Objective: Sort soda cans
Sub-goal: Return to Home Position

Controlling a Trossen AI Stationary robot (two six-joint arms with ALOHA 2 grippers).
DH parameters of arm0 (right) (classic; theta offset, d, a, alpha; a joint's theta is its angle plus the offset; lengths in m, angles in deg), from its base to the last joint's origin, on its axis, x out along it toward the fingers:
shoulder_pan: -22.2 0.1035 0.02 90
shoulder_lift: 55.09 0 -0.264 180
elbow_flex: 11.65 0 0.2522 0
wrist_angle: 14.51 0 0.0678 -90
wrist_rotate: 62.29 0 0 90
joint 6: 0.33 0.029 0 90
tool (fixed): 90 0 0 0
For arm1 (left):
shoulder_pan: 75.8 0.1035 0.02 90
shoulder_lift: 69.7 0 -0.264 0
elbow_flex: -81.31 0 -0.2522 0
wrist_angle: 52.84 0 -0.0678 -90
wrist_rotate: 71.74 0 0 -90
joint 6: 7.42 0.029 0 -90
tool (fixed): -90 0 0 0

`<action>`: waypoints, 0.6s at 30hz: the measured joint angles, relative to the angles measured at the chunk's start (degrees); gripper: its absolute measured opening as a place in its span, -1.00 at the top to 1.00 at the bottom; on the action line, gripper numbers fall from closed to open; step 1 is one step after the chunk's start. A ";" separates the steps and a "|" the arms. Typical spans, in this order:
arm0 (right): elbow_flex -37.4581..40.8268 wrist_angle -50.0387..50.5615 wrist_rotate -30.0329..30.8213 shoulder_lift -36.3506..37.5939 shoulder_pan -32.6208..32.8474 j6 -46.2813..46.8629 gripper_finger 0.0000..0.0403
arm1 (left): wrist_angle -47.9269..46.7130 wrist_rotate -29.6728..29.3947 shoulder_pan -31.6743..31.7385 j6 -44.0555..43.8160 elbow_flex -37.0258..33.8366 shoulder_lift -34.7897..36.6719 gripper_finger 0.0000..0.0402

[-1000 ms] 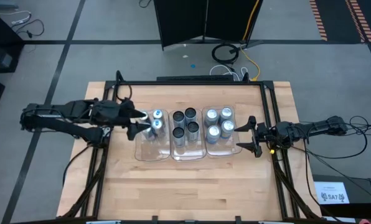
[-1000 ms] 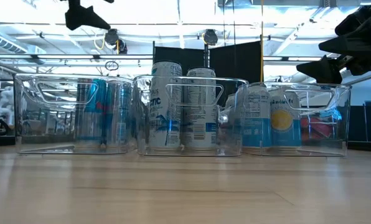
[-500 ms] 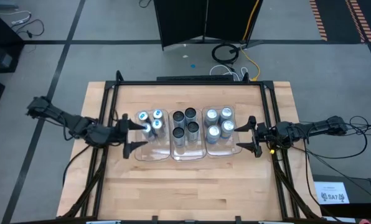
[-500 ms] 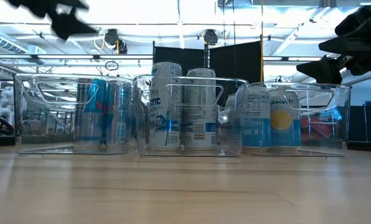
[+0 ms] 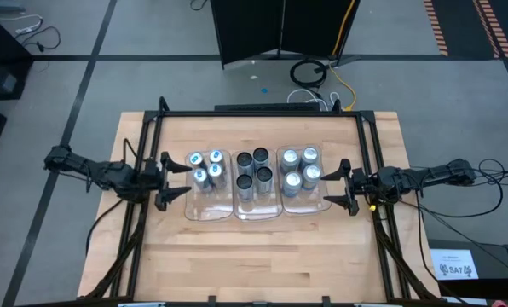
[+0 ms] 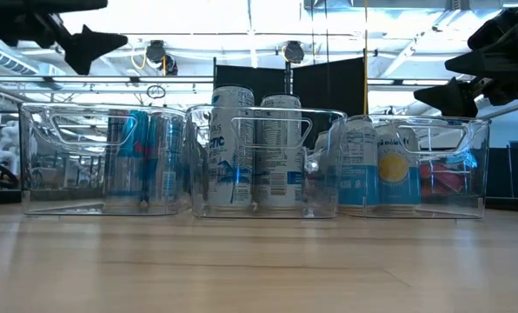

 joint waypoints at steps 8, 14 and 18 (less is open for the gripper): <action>0.00 -0.01 0.00 -0.01 -0.01 0.00 -0.61 | 3.08 9.59 6.00 -0.26 -6.08 0.96 -0.64; 0.00 0.01 0.02 0.00 0.00 0.00 -0.61 | 6.57 10.19 7.51 -2.34 -12.15 7.43 -0.64; 0.00 -0.01 0.01 0.00 0.00 0.00 -0.61 | 5.32 10.72 8.55 0.55 -12.63 13.61 -0.64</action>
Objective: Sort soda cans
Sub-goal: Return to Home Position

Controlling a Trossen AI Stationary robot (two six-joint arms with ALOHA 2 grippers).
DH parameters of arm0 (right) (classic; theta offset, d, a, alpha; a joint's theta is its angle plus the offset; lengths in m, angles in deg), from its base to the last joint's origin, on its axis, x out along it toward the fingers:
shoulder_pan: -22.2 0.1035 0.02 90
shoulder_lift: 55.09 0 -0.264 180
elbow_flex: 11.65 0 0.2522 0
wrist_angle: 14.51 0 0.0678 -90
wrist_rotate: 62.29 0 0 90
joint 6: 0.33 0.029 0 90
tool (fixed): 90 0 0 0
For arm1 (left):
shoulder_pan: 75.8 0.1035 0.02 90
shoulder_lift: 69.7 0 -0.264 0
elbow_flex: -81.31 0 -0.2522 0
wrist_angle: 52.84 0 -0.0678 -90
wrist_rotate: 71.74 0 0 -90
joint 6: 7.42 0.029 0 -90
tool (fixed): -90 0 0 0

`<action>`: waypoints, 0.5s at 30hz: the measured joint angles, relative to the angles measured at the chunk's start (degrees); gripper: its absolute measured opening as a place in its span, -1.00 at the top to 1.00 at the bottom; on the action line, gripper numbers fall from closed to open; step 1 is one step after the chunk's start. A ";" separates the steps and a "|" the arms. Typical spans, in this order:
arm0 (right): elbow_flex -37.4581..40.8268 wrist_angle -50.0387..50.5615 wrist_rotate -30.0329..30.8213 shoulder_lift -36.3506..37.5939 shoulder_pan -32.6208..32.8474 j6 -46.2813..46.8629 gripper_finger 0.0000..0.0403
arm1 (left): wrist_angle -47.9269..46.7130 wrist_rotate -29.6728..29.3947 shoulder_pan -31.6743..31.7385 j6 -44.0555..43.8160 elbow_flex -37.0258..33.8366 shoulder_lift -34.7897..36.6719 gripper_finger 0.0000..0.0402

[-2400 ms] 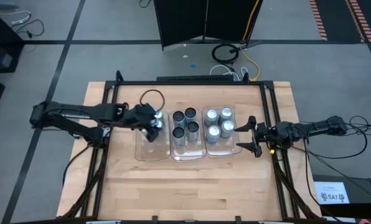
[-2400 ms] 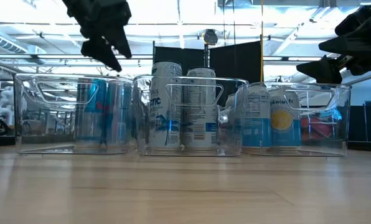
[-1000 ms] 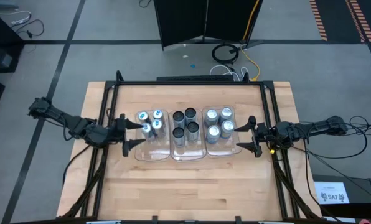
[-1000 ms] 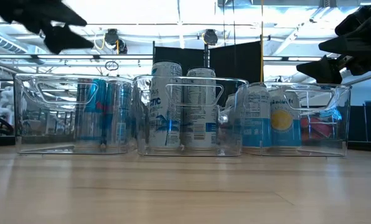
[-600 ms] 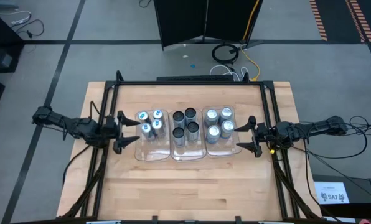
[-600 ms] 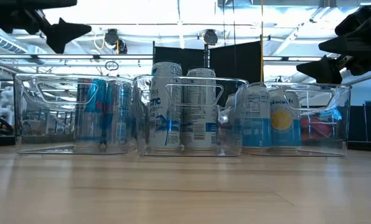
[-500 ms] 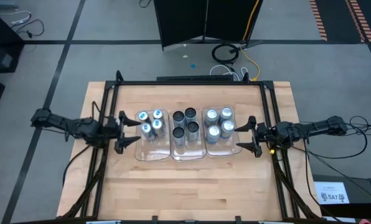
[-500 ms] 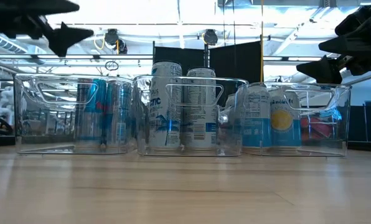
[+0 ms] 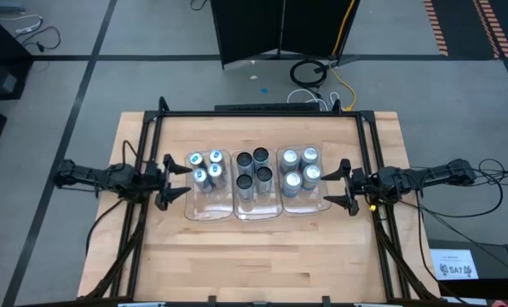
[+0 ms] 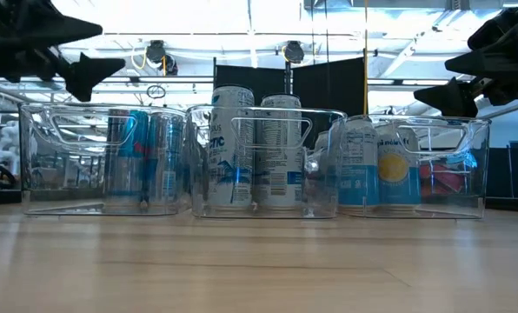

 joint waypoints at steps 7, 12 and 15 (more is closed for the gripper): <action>0.00 0.02 0.01 0.01 0.01 0.00 -0.61 | -5.89 1.81 3.18 -1.29 -0.07 0.92 -0.64; 0.00 0.00 0.01 -0.30 0.00 0.00 -0.61 | -6.54 3.41 6.17 -1.21 -0.04 0.92 -0.64; 0.00 0.01 0.01 -0.41 -0.01 0.00 -0.61 | -6.41 3.26 9.17 -0.53 -0.04 0.94 -0.64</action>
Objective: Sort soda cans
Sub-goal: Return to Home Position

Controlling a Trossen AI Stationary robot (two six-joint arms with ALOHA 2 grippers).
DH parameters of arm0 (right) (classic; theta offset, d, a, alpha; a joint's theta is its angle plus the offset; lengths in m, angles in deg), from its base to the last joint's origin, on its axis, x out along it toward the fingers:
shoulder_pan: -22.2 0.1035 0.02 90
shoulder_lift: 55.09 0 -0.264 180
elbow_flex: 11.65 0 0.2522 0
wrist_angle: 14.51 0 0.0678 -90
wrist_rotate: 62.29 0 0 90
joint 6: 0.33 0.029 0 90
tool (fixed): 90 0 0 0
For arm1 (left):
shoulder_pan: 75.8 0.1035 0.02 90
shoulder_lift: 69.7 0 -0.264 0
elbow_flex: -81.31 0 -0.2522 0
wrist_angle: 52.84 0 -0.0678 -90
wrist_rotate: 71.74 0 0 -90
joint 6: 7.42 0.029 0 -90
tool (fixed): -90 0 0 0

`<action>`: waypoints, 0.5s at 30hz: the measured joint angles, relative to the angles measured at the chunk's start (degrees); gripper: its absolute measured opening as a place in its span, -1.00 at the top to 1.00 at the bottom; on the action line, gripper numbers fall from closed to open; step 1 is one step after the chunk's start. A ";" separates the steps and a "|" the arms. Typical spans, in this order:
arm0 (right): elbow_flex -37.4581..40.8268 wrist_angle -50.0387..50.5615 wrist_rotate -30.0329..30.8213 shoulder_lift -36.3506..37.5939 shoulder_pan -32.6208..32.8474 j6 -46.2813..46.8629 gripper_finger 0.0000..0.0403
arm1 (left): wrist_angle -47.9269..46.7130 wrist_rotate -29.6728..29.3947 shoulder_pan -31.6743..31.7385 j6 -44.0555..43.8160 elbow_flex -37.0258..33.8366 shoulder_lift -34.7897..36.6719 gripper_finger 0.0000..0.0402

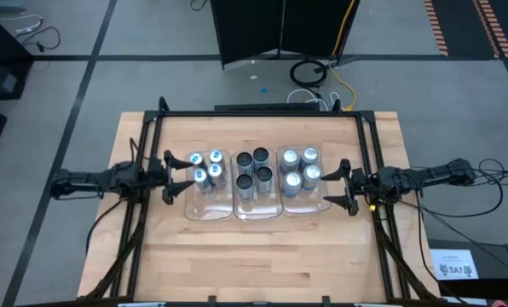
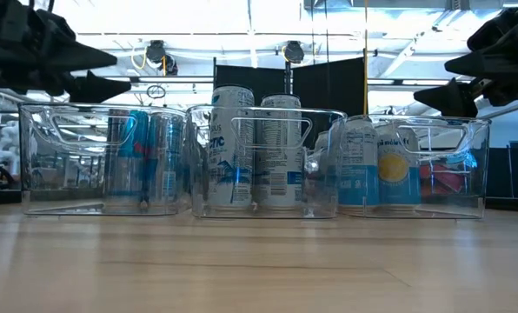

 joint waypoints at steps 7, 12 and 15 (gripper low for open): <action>0.00 0.01 0.00 0.02 -0.01 0.00 -0.61 | -1.18 4.56 6.10 0.85 0.06 -0.02 -0.64; 0.00 -0.01 0.00 0.02 0.01 0.00 -0.61 | -2.03 5.90 9.31 2.32 0.15 0.01 -0.64; 0.00 -0.01 -0.01 0.02 0.01 0.00 -0.61 | -2.25 6.41 10.76 2.42 0.16 0.00 -0.64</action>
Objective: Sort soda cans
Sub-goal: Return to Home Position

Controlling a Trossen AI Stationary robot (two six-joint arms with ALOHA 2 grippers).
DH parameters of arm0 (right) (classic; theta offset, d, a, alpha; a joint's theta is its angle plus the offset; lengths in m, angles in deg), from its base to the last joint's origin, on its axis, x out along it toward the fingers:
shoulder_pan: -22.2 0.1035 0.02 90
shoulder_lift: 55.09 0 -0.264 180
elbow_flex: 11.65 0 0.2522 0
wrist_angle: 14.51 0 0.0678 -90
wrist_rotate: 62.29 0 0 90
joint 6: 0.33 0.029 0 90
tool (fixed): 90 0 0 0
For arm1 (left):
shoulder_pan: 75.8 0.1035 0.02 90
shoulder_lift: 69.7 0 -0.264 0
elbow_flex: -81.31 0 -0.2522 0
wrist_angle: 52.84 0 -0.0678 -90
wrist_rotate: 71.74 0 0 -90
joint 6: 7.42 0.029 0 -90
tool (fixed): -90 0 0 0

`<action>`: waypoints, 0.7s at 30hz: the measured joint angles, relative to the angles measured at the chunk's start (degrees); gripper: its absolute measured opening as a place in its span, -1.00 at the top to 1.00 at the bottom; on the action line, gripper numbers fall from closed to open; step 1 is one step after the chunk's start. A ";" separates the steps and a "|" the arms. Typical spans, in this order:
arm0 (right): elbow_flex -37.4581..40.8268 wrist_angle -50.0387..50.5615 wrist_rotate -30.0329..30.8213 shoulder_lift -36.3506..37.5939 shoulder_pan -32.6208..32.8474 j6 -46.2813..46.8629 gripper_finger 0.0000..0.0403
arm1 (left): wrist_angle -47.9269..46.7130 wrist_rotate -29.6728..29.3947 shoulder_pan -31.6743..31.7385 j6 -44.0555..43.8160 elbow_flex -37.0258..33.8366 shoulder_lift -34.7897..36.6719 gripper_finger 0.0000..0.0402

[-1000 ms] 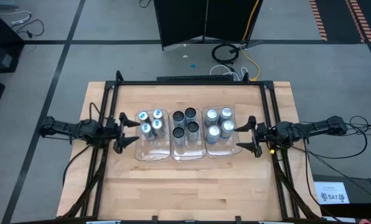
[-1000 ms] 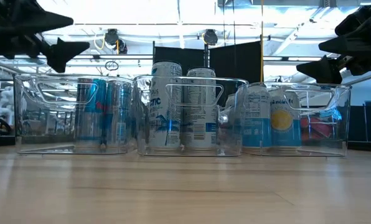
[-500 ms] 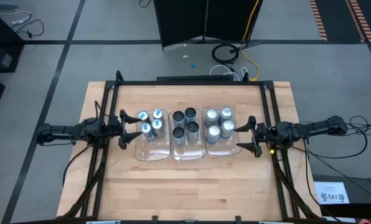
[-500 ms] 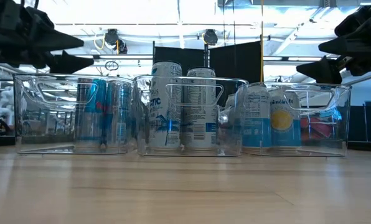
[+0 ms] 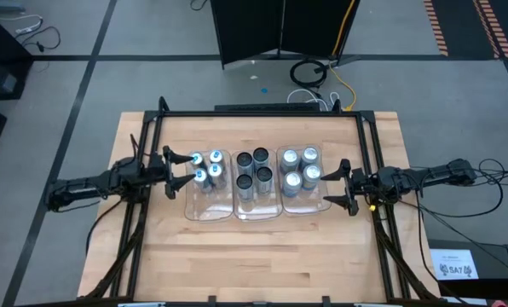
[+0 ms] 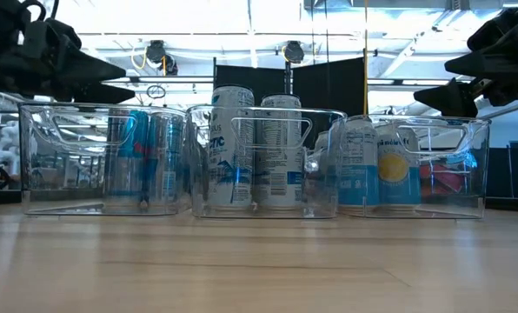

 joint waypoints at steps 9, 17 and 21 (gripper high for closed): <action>0.00 0.02 0.01 0.00 0.01 0.00 -0.61 | -0.30 0.88 2.90 1.27 0.02 -0.33 -0.64; 0.00 0.00 0.01 0.00 0.01 0.00 -0.61 | 0.01 0.80 2.88 1.05 -0.05 -0.33 -0.64; 0.00 0.02 0.00 0.00 -0.01 0.00 -0.61 | 0.07 0.78 2.84 1.05 -0.07 -0.33 -0.64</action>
